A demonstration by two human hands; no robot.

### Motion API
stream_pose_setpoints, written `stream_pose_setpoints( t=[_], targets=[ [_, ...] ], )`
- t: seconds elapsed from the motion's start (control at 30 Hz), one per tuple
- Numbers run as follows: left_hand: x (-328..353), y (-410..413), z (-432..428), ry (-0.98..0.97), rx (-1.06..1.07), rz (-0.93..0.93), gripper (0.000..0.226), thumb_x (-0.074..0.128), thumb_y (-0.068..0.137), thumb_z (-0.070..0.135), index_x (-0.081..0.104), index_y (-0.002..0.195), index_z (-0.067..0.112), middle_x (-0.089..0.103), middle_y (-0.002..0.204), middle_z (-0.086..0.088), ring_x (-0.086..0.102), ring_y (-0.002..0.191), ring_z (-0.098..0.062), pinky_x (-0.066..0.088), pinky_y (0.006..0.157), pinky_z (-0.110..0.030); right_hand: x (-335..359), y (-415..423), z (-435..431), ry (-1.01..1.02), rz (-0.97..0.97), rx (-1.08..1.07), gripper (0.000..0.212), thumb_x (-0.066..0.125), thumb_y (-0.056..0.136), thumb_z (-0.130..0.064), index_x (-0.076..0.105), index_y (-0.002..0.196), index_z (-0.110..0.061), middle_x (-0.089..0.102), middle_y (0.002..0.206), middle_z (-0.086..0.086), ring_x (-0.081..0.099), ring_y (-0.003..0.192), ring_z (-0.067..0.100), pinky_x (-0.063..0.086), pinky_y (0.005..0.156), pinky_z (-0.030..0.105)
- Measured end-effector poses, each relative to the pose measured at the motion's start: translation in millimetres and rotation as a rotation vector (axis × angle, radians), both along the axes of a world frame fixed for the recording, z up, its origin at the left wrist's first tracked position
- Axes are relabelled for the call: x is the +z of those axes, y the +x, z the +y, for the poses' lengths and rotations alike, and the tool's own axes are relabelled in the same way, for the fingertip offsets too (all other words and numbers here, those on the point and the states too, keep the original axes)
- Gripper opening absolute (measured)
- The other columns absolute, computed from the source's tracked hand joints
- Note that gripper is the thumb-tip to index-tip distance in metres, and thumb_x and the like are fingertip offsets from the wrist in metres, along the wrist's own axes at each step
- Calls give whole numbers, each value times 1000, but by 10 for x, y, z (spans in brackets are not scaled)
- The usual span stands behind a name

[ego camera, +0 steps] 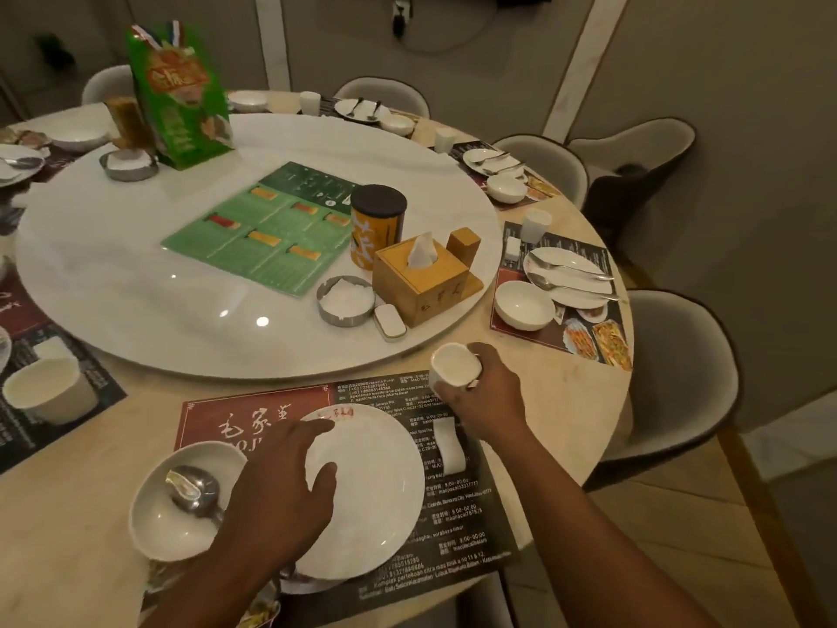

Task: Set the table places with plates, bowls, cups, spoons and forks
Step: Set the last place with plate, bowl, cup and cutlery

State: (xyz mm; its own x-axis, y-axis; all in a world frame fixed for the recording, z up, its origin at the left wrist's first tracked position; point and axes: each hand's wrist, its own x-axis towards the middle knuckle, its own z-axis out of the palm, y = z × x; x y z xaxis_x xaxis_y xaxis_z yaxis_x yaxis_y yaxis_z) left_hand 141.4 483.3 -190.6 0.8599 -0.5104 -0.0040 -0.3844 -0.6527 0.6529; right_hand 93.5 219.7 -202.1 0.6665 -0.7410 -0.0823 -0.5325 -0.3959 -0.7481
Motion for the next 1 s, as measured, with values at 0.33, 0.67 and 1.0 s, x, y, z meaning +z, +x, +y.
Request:
stream_pose_setpoints(
  t=[0.33,0.67,1.0],
  targets=[
    [-60,10,-255,-11,-19,7,46,68,86,23,54,129,32,51,127,15,53,114,-10,39,91,-24,-273,78,53,-27,-3,-75,71,86,62,-50,50,119,-28,62,107,-6,59,95,16,51,75,30],
    [-69,10,-431,-3,-4,12,47,67,87,26,53,132,31,50,131,14,52,117,-10,34,91,-18,-411,49,112,-33,53,-95,97,85,59,-58,38,136,-22,54,129,1,54,118,23,51,93,39],
    [-82,55,-435,-10,13,0,48,66,87,26,53,133,29,52,130,11,54,114,-12,36,89,-19,-580,-469,391,-99,286,28,47,76,76,-42,54,113,-24,60,109,-4,59,97,17,53,83,35]
  ],
)
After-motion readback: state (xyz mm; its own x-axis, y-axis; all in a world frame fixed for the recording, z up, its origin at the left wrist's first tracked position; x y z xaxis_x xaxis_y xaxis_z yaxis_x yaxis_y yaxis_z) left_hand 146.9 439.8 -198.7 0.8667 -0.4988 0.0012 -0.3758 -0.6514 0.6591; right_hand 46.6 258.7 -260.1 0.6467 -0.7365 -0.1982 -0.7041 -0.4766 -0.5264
